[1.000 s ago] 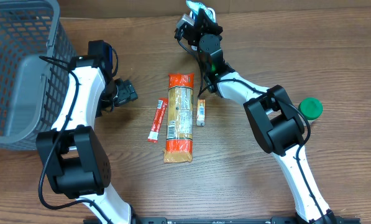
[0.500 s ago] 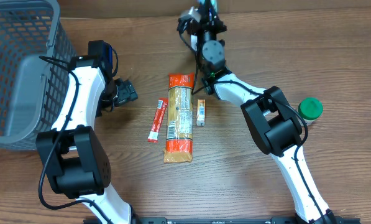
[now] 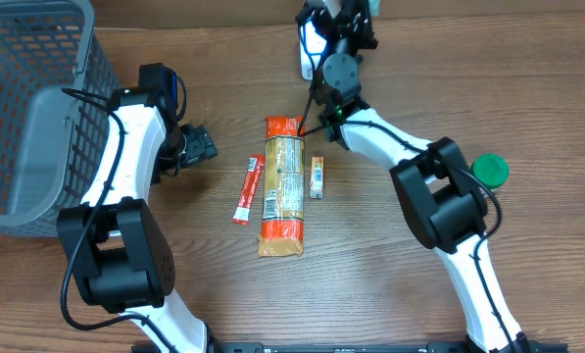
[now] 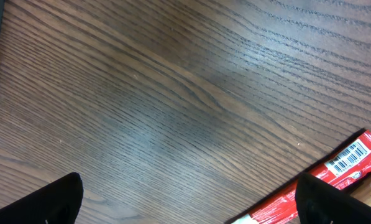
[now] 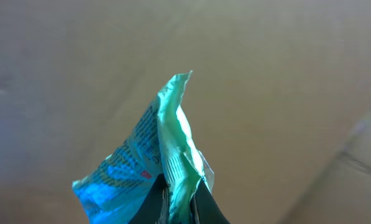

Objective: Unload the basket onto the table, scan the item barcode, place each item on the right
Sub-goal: 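Carry the wipes packet right and lower it onto the table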

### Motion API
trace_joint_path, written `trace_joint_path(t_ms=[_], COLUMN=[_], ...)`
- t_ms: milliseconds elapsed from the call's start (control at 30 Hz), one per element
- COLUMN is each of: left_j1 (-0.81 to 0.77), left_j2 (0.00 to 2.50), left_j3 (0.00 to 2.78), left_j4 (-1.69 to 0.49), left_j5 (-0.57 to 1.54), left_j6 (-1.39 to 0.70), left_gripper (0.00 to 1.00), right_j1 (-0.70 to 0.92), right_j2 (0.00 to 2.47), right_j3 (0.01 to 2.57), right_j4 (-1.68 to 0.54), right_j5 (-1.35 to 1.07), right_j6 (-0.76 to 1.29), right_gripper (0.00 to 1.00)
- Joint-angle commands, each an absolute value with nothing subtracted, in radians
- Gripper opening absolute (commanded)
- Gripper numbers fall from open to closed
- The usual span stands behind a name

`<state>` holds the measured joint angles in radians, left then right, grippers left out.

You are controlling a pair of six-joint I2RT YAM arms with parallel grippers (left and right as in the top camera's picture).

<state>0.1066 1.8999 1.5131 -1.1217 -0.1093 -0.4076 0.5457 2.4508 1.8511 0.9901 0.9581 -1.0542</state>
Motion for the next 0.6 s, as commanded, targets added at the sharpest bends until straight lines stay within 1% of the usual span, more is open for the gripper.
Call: trace_joint_path(t_ms=[0, 67, 133, 233, 400, 433, 567], left_j1=[0.106, 0.106, 0.106, 0.106, 0.106, 0.106, 0.106], left_j2=[1.883, 1.883, 1.883, 1.883, 1.883, 1.883, 1.883], left_j3=[1.513, 1.513, 1.513, 1.513, 1.513, 1.513, 1.513], left_j4=[-1.12, -1.12, -1.12, -1.12, -1.12, -1.12, -1.12], left_j5=[-0.114, -0.115, -0.115, -0.115, -0.114, -0.114, -0.114], left_j6=[-0.381, -0.381, -0.381, -0.381, -0.381, -0.381, -0.381], left_gripper=[1.0, 1.0, 1.0, 1.0, 1.0, 1.0, 1.0], right_j1=[0.553, 0.553, 0.554, 0.556, 0.551, 0.547, 0.517], right_j2=[2.316, 2.27, 2.212, 2.108, 1.937, 1.919, 1.826], right_j3=[1.866, 1.866, 1.866, 1.866, 1.866, 1.866, 1.866], right_j4=[0.902, 0.73, 0.496, 0.122, -0.372, -0.429, -0.773], right_j5=[1.101, 1.118, 1.105, 1.042, 0.944, 0.925, 0.779], right_j6=[-1.115, -1.034, -0.921, -0.701, -0.326, -0.284, -0.076], right_gripper=[0.03, 0.03, 0.03, 0.03, 0.03, 0.03, 0.03])
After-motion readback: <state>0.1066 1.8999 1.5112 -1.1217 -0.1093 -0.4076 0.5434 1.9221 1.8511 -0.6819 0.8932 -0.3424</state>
